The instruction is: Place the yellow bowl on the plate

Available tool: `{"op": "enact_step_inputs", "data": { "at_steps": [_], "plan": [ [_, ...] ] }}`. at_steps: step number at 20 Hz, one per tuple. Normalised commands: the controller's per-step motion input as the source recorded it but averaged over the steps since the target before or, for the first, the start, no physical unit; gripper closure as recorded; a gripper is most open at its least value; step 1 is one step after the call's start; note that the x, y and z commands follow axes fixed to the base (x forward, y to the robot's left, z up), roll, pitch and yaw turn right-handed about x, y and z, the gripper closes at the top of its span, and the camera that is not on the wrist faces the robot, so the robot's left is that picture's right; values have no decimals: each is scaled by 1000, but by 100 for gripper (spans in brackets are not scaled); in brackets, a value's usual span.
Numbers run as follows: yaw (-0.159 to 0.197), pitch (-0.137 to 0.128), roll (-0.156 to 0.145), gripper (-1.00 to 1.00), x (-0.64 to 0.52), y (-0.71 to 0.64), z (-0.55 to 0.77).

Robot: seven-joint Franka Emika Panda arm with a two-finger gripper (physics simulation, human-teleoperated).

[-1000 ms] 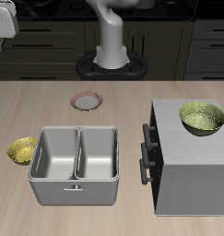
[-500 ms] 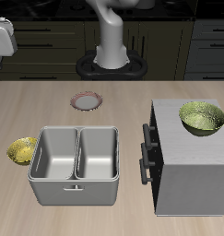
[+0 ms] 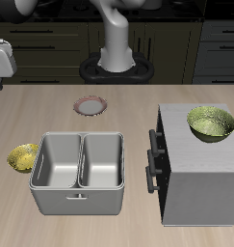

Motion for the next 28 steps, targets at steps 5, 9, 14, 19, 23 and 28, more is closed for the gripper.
{"op": "enact_step_inputs", "data": {
  "at_steps": [5,9,14,19,23,28],
  "plan": [
    [-10,29,-4,-100,55,-73,-363],
    [-25,40,-12,-100,-29,-89,-373],
    [-16,47,-6,-100,-42,-61,-341],
    [-29,29,-1,-100,-41,2,-299],
    [9,32,11,-100,33,55,-346],
    [-13,32,17,-100,71,71,-297]
  ]
}}
